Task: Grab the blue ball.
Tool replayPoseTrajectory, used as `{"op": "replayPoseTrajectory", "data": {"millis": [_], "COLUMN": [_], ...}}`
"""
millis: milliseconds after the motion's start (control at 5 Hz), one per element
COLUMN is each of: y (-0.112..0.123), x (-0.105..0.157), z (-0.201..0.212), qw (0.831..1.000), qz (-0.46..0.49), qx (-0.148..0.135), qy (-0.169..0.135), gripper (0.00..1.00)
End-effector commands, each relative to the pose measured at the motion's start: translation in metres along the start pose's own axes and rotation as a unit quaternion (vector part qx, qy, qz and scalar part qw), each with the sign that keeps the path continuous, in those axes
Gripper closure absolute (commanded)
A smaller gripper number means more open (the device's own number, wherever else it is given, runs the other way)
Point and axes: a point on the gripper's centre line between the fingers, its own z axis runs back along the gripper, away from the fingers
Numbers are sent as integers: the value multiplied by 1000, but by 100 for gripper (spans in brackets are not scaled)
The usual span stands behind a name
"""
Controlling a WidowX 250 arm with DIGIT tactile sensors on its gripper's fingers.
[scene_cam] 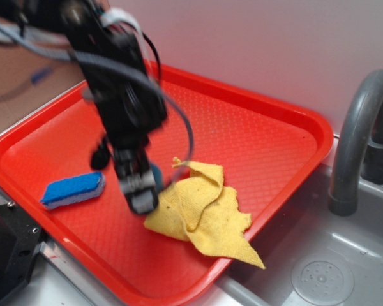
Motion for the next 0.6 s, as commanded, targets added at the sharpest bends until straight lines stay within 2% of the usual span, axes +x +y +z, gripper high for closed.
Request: {"op": "replayPoseTrajectory", "data": {"millis": [0,200,400], "y": [30,34,38], "x": [-24,-35,-34], "z": [99,111,111], "qw": [971,939,946], "qz": [233,333,317], "qx": [49,72,47], "qy": [-14,-35,-39], "gripper": [100,100,100]}}
